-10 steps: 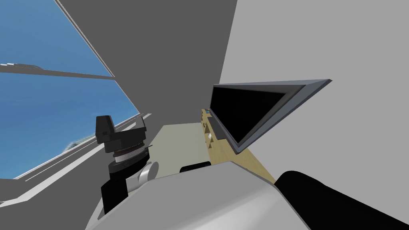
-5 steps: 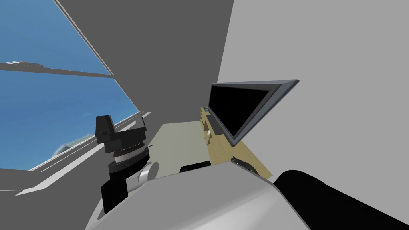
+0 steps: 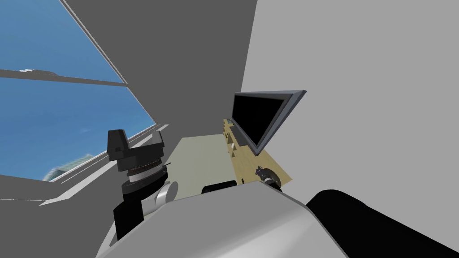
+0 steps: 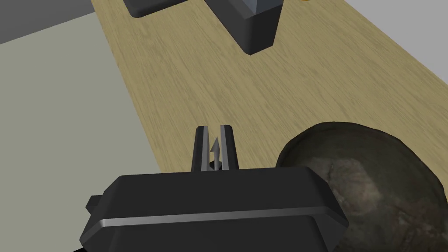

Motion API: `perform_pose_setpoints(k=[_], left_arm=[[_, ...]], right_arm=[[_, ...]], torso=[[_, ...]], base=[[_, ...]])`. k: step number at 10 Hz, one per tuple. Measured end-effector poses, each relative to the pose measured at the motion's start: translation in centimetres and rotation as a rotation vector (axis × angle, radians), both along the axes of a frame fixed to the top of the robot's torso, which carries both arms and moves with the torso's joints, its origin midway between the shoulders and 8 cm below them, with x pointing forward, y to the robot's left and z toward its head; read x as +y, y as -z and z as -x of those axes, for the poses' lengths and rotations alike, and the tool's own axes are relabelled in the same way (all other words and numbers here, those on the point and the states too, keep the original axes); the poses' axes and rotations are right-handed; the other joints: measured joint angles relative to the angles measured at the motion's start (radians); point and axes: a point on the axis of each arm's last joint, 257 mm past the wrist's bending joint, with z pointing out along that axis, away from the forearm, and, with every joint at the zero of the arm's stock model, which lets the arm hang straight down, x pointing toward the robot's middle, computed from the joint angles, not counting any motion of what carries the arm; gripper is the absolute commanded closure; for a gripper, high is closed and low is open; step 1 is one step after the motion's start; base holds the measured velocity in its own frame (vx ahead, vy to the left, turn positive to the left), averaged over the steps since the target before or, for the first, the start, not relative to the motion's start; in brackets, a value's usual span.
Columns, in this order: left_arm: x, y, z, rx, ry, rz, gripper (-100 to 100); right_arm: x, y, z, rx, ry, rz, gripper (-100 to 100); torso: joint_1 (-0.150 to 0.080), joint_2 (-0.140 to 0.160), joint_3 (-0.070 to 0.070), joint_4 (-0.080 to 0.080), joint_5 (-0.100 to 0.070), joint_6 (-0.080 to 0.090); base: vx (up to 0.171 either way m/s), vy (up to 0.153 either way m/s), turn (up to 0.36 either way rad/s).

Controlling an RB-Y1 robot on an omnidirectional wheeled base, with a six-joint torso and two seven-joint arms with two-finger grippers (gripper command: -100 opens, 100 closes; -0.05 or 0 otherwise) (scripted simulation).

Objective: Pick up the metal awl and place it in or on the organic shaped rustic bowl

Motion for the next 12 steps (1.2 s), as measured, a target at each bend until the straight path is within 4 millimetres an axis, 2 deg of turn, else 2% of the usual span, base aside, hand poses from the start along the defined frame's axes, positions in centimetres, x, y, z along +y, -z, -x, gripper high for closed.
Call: perform_pose_setpoints(k=[3, 5, 7, 12], left_arm=[[0.0, 0.0, 0.0, 0.0, 0.0, 0.0, 0], [0.0, 0.0, 0.0, 0.0, 0.0, 0.0, 0], [0.0, 0.0, 0.0, 0.0, 0.0, 0.0, 0], [0.0, 0.0, 0.0, 0.0, 0.0, 0.0, 0]], right_arm=[[1.3, -2.7, -3.6, -0.119, -0.041, 0.054, 100], [1.8, -5.1, -5.4, -0.191, -0.064, 0.086, 100], [2.3, -6.6, -7.3, -0.253, -0.083, 0.112, 100], [3.8, -8.3, -10.8, -0.364, -0.105, 0.133, 100]], torso=[[-0.001, 0.0, 0.0, 0.0, 0.0, 0.0], [-0.001, -0.002, -0.001, 0.0, 0.001, 0.0], [-0.003, -0.002, -0.001, 0.0, 0.001, 0.0], [-0.005, -0.007, -0.004, -0.001, 0.001, 0.0]], base=[[-0.202, 0.005, -0.082], [-0.176, -0.013, -0.069], [-0.172, -0.054, -0.057], [-0.111, -0.072, -0.042]])
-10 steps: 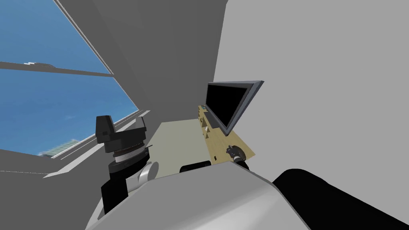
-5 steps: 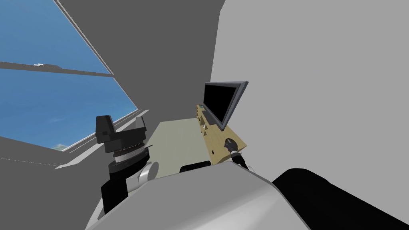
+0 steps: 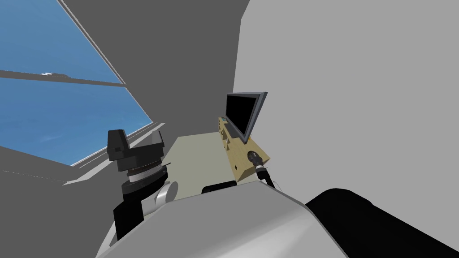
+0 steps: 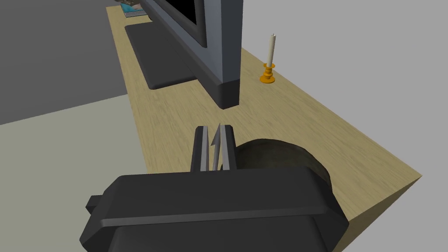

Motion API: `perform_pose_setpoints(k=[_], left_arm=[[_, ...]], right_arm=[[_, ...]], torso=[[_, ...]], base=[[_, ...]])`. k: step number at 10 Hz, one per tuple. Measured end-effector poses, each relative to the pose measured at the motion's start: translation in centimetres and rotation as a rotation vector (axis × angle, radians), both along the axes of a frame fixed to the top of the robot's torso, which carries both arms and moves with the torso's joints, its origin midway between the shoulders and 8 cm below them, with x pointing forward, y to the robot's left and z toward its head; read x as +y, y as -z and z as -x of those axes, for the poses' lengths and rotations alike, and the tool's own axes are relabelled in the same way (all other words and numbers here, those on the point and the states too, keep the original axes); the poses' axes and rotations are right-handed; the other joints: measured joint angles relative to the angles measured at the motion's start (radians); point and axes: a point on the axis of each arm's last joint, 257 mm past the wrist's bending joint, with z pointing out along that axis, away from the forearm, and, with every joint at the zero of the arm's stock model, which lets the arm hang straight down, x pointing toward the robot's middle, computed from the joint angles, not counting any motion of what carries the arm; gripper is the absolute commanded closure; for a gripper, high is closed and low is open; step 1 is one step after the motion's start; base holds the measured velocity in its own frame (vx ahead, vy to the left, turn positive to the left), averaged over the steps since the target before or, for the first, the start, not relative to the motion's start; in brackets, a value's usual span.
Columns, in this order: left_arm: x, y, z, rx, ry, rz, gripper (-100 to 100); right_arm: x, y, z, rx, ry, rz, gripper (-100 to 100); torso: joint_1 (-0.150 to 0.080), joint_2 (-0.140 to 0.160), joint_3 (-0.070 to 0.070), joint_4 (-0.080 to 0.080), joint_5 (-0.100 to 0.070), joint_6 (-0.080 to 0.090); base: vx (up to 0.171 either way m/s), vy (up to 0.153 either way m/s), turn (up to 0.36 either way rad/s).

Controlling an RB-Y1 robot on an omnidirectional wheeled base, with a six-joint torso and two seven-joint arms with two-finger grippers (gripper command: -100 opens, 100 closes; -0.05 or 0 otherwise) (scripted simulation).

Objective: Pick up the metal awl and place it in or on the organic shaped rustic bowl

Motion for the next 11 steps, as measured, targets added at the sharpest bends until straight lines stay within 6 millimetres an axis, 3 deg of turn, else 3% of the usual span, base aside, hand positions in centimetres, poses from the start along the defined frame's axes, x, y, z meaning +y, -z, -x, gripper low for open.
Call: perform_pose_setpoints(k=[4, 7, 11], left_arm=[[0.0, 0.0, 0.0, 0.0, 0.0, 0.0, 0], [0.0, 0.0, 0.0, 0.0, 0.0, 0.0, 0], [0.0, 0.0, 0.0, 0.0, 0.0, 0.0, 0]], right_arm=[[0.5, 0.0, -2.4, -0.049, -0.01, -0.018, 100], [1.2, 0.4, -4.2, -0.071, -0.012, -0.045, 100], [2.4, 1.0, -6.2, -0.095, -0.002, -0.094, 100]], torso=[[0.002, -0.005, -0.003, -0.001, 0.001, 0.0], [-0.008, -0.006, -0.003, -0.001, -0.001, 0.001], [-0.002, -0.01, -0.006, -0.002, -0.001, 0.0]], base=[[-0.057, -0.063, 0.023], [-0.028, -0.169, -0.068], [0.007, -0.109, 0.006]])
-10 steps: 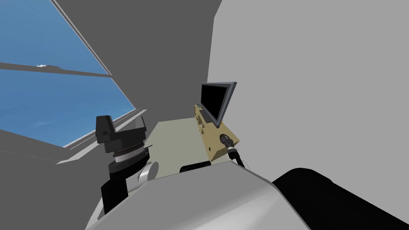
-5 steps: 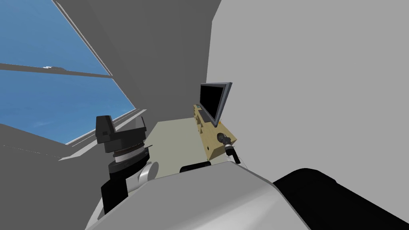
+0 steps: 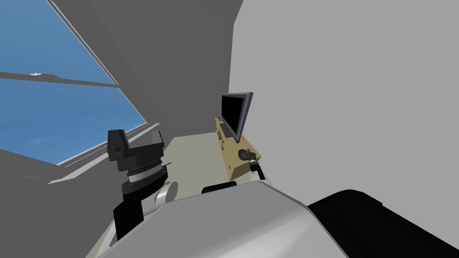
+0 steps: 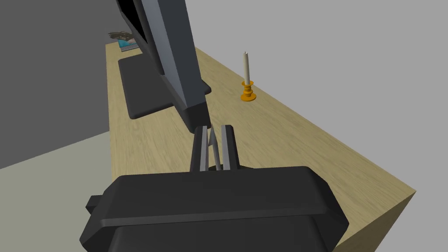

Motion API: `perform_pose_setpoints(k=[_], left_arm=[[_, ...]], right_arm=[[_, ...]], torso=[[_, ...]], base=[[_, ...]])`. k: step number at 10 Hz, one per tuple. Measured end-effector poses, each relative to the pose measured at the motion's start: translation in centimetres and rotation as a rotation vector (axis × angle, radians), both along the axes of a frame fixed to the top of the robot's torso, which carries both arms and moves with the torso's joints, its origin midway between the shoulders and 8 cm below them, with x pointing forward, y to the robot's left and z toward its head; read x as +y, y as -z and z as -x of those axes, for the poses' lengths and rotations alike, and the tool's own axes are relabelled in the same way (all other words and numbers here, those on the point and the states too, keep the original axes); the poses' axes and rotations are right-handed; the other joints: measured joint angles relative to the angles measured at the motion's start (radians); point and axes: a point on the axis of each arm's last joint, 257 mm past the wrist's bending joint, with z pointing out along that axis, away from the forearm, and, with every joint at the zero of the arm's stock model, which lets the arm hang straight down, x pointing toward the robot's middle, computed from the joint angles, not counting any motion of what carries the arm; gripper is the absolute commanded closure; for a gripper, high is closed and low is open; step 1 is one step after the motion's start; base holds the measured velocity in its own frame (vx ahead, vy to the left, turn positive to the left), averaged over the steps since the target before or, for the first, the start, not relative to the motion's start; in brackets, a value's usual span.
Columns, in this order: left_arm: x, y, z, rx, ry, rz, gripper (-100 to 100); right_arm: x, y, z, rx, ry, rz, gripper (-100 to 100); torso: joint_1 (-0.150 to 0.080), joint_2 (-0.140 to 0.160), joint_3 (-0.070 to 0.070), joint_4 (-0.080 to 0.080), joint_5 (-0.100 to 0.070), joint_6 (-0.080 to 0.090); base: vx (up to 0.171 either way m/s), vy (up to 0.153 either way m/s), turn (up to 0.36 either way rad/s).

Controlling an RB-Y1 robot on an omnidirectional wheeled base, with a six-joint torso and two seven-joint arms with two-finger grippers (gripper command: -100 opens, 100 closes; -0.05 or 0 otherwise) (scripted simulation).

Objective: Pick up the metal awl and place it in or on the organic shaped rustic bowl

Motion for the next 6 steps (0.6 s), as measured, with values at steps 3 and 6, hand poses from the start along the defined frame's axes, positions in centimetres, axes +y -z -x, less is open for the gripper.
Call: perform_pose_setpoints(k=[3, 6], left_arm=[[0.0, 0.0, 0.0, 0.0, 0.0, 0.0, 0], [0.0, 0.0, 0.0, 0.0, 0.0, 0.0, 0]], right_arm=[[1.7, 0.7, -1.2, -0.016, 0.012, -0.06, 100], [4.4, 1.2, -1.8, -0.029, 0.028, -0.138, 100]], torso=[[0.003, 0.001, 0.0, 0.0, 0.0, 0.0], [0.006, 0.001, 0.0, 0.0, 0.0, -0.001]], base=[[-0.002, -0.052, 0.017], [-0.002, -0.018, 0.013]])
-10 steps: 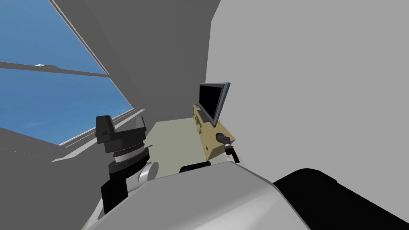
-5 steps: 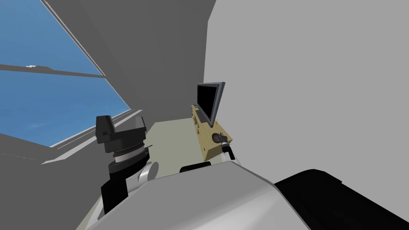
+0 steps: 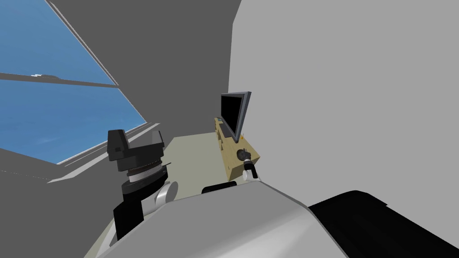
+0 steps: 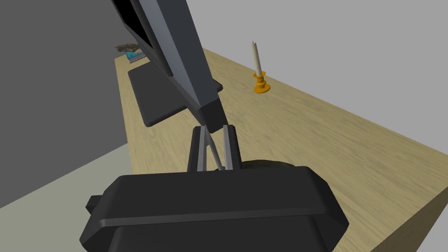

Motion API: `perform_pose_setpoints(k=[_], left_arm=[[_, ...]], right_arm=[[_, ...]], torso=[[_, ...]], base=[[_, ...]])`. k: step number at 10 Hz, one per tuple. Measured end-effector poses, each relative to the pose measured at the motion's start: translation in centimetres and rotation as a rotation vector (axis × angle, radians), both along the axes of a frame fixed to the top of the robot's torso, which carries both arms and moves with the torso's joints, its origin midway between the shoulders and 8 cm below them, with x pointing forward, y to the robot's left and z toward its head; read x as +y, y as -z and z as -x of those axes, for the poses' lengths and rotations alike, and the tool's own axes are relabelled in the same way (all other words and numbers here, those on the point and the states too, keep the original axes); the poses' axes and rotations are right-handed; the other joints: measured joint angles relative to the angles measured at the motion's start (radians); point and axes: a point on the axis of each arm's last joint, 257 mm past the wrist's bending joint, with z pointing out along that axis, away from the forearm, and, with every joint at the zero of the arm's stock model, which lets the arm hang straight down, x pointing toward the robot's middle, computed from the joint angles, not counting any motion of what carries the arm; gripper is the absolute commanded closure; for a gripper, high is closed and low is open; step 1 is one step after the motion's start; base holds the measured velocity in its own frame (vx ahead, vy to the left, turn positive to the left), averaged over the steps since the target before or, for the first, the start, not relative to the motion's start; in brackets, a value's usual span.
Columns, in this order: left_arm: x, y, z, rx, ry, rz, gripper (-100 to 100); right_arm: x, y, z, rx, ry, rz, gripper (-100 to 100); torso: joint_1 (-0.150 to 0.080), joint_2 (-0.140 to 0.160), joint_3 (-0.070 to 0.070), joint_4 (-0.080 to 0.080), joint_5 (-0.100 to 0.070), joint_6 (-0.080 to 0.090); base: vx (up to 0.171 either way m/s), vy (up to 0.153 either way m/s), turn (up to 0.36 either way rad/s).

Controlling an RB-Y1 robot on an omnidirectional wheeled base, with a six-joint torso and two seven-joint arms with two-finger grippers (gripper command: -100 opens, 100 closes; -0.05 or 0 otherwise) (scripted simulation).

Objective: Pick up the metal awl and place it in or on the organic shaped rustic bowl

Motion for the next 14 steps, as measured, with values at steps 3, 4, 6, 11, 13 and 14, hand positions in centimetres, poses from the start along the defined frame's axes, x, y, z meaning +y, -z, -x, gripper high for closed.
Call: perform_pose_setpoints(k=[3, 4, 6, 11, 13, 14], left_arm=[[0.0, 0.0, 0.0, 0.0, 0.0, 0.0, 0], [0.0, 0.0, 0.0, 0.0, 0.0, 0.0, 0], [0.0, 0.0, 0.0, 0.0, 0.0, 0.0, 0], [0.0, 0.0, 0.0, 0.0, 0.0, 0.0, 0], [0.0, 0.0, 0.0, 0.0, 0.0, 0.0, 0], [0.0, 0.0, 0.0, 0.0, 0.0, 0.0, 0]], right_arm=[[0.6, 0.1, -0.2, -0.003, 0.003, -0.02, -100], [0.6, 0.1, -0.2, -0.003, 0.003, -0.02, -100], [0.6, 0.1, -0.2, -0.003, 0.003, -0.02, -100], [0.7, -2.0, -2.0, -0.008, -0.013, -0.018, -100], [0.7, -2.9, -3.0, -0.006, -0.024, -0.016, -100], [0.7, -3.6, -3.3, -0.009, -0.029, -0.015, -100]], torso=[[-0.001, 0.0, 0.0, 0.0, 0.0, 0.001], [-0.001, 0.0, 0.0, 0.0, 0.0, 0.001], [-0.001, 0.0, 0.0, 0.0, 0.0, 0.001], [0.002, 0.003, 0.002, 0.001, 0.0, 0.001], [0.001, 0.003, 0.001, 0.0, 0.0, 0.001], [0.001, 0.002, 0.001, 0.0, 0.0, 0.001]], base=[[0.0, 0.0, 0.0], [0.0, 0.0, 0.0], [0.0, 0.0, 0.0], [-0.031, 0.023, -0.049], [-0.033, 0.023, -0.048], [-0.027, 0.023, -0.05]])
